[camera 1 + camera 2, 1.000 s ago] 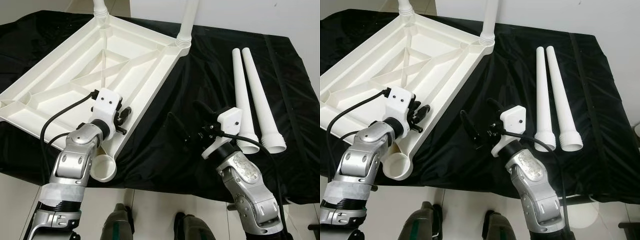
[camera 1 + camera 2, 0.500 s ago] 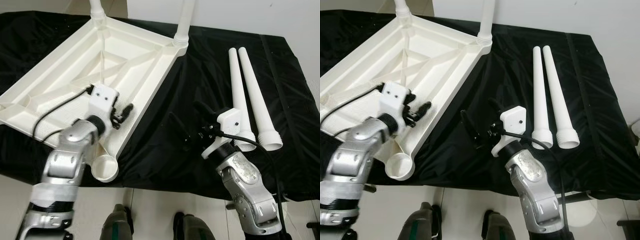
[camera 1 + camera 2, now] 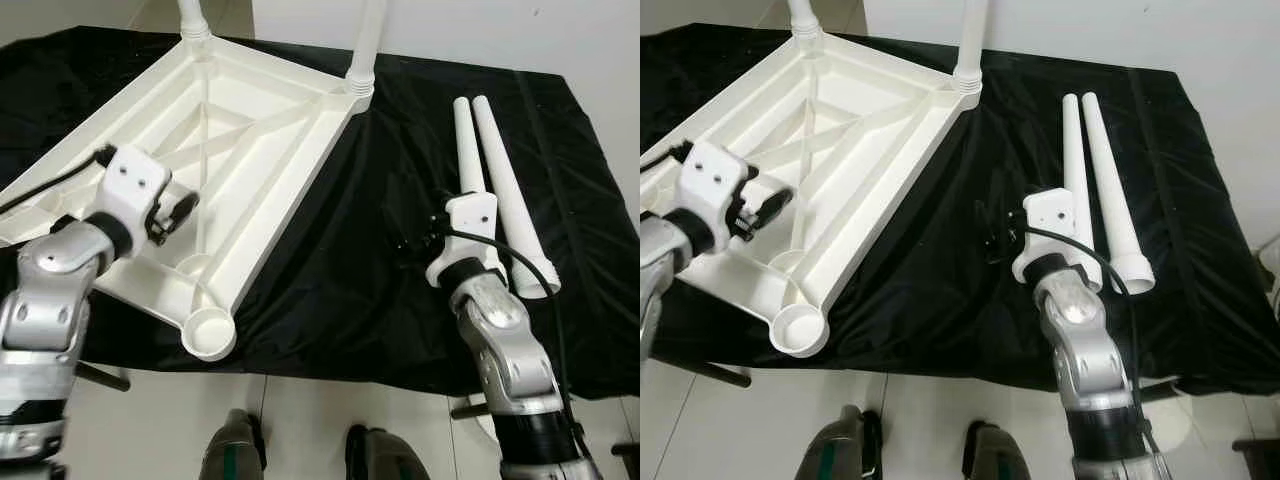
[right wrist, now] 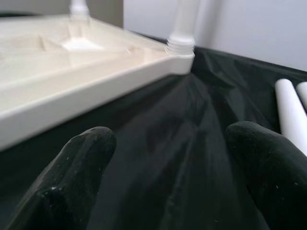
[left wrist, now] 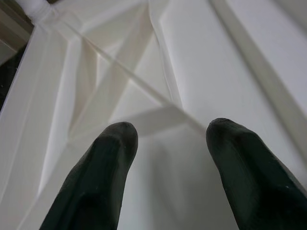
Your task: Building children table
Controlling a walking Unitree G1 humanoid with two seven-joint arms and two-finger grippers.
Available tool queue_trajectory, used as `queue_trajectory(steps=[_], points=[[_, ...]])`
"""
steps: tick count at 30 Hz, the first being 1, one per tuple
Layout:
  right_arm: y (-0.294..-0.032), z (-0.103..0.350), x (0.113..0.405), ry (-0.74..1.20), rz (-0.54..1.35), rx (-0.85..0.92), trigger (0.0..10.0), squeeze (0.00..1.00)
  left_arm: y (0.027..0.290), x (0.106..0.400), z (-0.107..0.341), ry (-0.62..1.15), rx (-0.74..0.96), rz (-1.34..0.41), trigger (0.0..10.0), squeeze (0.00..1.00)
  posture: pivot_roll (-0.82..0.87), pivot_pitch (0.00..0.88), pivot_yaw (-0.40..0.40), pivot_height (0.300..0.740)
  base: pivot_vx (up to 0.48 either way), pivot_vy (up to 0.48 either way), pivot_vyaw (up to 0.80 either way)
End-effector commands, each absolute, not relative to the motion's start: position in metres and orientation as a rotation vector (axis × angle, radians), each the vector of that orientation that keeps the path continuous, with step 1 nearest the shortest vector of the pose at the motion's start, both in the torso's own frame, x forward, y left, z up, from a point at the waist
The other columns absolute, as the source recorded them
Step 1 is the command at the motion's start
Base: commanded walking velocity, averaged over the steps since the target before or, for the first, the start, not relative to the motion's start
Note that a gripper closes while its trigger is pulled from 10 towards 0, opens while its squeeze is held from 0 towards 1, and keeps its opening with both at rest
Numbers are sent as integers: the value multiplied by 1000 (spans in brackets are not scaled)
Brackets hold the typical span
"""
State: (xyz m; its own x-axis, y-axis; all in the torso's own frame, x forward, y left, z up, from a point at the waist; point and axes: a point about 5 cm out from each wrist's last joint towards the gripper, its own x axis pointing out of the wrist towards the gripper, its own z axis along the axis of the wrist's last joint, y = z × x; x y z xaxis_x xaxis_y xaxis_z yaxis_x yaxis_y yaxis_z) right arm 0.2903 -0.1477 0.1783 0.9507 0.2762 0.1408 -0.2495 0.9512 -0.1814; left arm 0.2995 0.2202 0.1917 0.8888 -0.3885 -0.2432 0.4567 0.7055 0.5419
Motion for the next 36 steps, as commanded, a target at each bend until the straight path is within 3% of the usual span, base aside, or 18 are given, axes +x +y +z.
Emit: queue_trajectory(steps=[1, 9, 17, 18, 21, 25, 36], points=[[-148, 172, 294, -143, 265, -183, 10000, 0, 222, 296, 183, 153, 701, -509, 10000, 0, 79, 135, -3, 740, 0, 0, 0], [-144, 167, 315, -131, 274, -223, 10000, 0, 234, 289, 170, 243, 973, -623, 10000, 0, 87, 127, -7, 740, 0, 0, 0], [-139, 164, 325, -123, 274, -220, 10000, 0, 237, 282, 165, 278, 1052, -711, 10000, 0, 97, 130, -8, 740, 0, 0, 0], [-134, 164, 330, -126, 274, -213, 10000, 0, 225, 274, 159, 283, 1044, -801, 10000, 0, 99, 132, -6, 740, 0, 0, 0], [-133, 165, 332, -128, 275, -210, 10000, 0, 220, 272, 156, 282, 1030, -829, 10000, 0, 99, 131, -6, 740, 0, 0, 0], [-131, 167, 336, -144, 275, -202, 10000, 0, 189, 262, 141, 244, 974, -960, 10000, 0, 98, 129, -7, 740, 0, 0, 0], [-135, 166, 336, -157, 261, -198, 10000, 0, 154, 260, 123, 194, 897, -1042, 10000, 0, 78, 121, -3, 740, 0, 0, 0]])
